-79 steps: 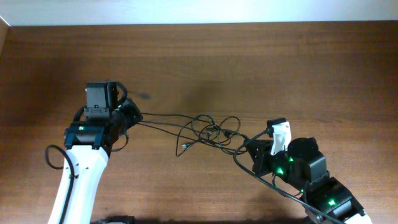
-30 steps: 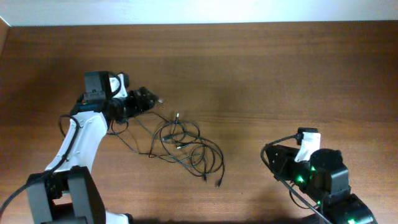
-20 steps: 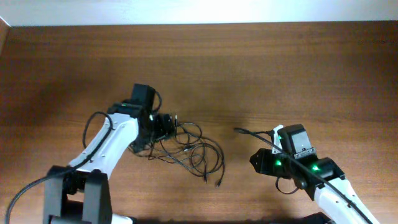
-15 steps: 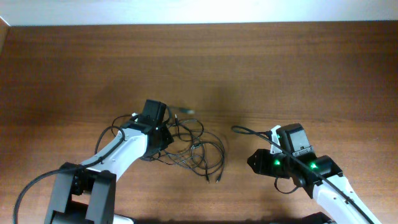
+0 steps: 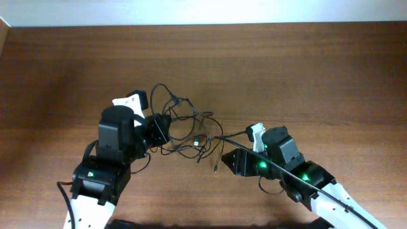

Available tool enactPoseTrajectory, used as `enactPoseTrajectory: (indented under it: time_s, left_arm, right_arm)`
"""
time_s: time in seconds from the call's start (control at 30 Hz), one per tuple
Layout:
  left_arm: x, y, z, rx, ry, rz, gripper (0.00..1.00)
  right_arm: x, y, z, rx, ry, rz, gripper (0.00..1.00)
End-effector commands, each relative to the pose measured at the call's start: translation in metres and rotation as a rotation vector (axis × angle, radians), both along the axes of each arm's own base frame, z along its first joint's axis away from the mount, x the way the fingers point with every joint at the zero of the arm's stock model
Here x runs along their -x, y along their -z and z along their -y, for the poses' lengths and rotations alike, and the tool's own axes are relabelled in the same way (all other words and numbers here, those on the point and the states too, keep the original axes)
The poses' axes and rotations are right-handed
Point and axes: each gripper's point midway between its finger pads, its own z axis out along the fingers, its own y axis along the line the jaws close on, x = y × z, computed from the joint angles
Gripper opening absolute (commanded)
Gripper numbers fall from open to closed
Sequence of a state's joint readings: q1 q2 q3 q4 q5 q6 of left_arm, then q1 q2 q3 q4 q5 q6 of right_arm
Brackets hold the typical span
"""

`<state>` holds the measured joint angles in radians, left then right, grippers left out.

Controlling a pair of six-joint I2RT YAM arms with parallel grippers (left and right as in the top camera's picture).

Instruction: Untangle cables

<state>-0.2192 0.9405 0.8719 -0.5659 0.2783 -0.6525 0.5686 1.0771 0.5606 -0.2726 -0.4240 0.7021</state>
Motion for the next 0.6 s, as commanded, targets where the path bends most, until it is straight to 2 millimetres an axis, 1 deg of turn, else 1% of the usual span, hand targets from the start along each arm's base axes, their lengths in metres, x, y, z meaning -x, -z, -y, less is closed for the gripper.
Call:
enactPoseTrajectory:
  time_s: [0.0, 0.03, 0.07, 0.1, 0.13, 0.17, 0.2, 0.23, 0.27, 0.3, 0.33, 0.37, 0.4, 0.43, 0.47, 0.5, 0.53, 0.57]
  left_arm:
    - [0.01, -0.018, 0.017, 0.116, 0.069, -0.002, 0.0]
    - [0.01, -0.018, 0.017, 0.147, 0.048, -0.024, 0.0]
    - [0.01, -0.018, 0.019, 0.168, 0.04, -0.038, 0.0]
    - [0.013, -0.021, 0.024, 0.19, 0.071, -0.04, 0.0]
    - [0.013, -0.021, 0.023, 0.187, 0.069, -0.037, 0.0]
    - [0.012, -0.021, 0.022, 0.176, 0.065, -0.031, 0.0]
    - [0.007, -0.018, 0.014, 0.063, 0.083, 0.038, 0.0]
    - [0.006, -0.018, 0.013, -0.096, 0.197, 0.144, 0.0]
    - [0.006, -0.017, 0.012, -0.159, 0.244, 0.184, 0.0]
    - [0.004, -0.016, 0.008, -0.208, 0.246, 0.203, 0.0]
    - [0.0, -0.015, 0.001, -0.239, 0.207, 0.201, 0.0]
    - [-0.002, -0.014, -0.003, -0.257, 0.189, 0.202, 0.0]
    - [-0.002, -0.014, -0.003, -0.257, 0.19, 0.202, 0.0]
    - [-0.002, -0.014, -0.002, -0.254, 0.193, 0.203, 0.0]
    - [-0.001, -0.015, -0.001, -0.25, 0.199, 0.203, 0.0]
    - [0.002, -0.016, 0.006, -0.223, 0.234, 0.205, 0.0]
    - [0.003, -0.016, 0.007, -0.216, 0.243, 0.206, 0.0]
    - [0.003, -0.016, 0.007, -0.216, 0.243, 0.206, 0.0]
  right_arm:
    - [-0.018, -0.009, -0.003, -0.001, 0.073, 0.072, 0.56]
    - [-0.021, -0.006, -0.004, 0.002, 0.077, 0.073, 0.56]
    - [-0.023, 0.004, -0.005, 0.018, 0.081, 0.05, 0.56]
    - [-0.027, 0.013, -0.006, 0.036, 0.088, 0.039, 0.56]
    - [-0.029, 0.019, -0.009, 0.035, 0.081, 0.027, 0.56]
    - [-0.027, 0.019, -0.014, 0.014, 0.056, 0.016, 0.56]
    - [-0.025, 0.017, -0.016, -0.003, 0.058, 0.002, 0.62]
    - [-0.019, 0.005, -0.021, -0.051, 0.022, 0.005, 0.64]
    - [-0.015, -0.005, -0.024, -0.098, 0.019, -0.014, 0.64]
    - [-0.008, -0.015, -0.027, -0.155, 0.037, -0.068, 0.65]
    - [-0.002, -0.026, -0.028, -0.21, 0.063, -0.124, 0.7]
    - [0.0, -0.039, -0.027, -0.24, 0.063, -0.102, 0.8]
    - [-0.001, -0.046, -0.026, -0.26, 0.085, -0.099, 0.83]
    - [-0.001, -0.048, -0.026, -0.282, 0.113, -0.129, 0.83]
    - [-0.002, -0.043, -0.026, -0.295, 0.163, -0.203, 0.83]
    - [-0.002, -0.036, -0.027, -0.317, 0.235, -0.312, 0.81]
    - [-0.003, -0.029, -0.027, -0.326, 0.287, -0.385, 0.71]
    - [-0.003, -0.017, -0.028, -0.342, 0.384, -0.527, 0.69]
